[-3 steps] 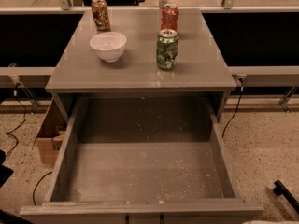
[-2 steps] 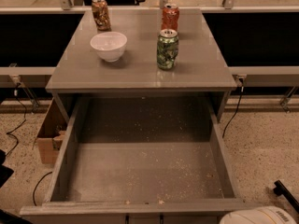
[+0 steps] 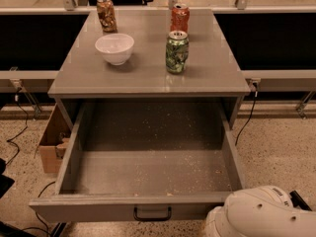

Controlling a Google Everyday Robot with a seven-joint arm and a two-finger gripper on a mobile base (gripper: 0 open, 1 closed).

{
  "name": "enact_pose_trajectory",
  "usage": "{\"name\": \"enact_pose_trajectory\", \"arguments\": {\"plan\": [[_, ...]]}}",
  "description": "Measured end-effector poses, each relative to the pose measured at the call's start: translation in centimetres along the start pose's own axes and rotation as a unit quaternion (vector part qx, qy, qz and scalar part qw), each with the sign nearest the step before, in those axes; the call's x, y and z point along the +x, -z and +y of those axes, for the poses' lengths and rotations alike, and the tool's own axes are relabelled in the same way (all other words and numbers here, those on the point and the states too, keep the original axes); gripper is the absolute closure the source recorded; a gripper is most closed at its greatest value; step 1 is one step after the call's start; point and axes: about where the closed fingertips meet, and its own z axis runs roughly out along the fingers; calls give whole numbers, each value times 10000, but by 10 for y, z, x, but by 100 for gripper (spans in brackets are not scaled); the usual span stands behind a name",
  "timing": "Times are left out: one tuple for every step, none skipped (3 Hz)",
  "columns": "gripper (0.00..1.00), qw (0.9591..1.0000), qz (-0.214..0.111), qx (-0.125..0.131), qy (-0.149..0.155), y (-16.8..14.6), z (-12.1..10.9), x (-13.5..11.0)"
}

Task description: Close top drawer

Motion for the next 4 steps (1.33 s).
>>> {"name": "enact_pose_trajectory", "arguments": {"plan": [[100,10000,-40,14,35,-1,-2,-2],[100,9998,-68,157,133,-1,-21,-3],[100,9988,-70,376,304,2,-64,-1],[100,9983,-57,440,381,3,-80,2]]}}
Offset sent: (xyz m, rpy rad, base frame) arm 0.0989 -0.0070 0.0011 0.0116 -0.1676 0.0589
